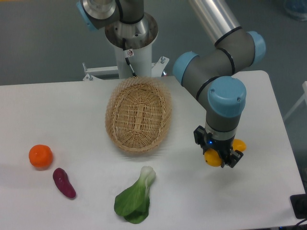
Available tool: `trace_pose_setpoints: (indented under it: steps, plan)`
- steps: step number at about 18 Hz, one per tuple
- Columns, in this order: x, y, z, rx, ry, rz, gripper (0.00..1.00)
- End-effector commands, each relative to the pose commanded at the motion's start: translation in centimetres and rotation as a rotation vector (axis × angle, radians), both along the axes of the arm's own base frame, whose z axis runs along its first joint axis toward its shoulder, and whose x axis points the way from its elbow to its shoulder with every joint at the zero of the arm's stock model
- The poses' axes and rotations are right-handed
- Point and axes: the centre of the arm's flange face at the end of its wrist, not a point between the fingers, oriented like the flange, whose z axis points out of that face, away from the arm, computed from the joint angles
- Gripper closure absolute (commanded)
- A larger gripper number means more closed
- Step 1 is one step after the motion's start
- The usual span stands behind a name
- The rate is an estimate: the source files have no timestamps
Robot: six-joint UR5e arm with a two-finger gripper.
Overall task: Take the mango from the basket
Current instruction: 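Carry the held mango away from the basket and hold it up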
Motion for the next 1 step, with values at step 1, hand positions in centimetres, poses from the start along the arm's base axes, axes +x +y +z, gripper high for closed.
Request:
trace_pose_setpoints:
  steps: [1]
  plan:
    - [0.00, 0.00, 0.00, 0.000, 0.000, -0.002, 0.40]
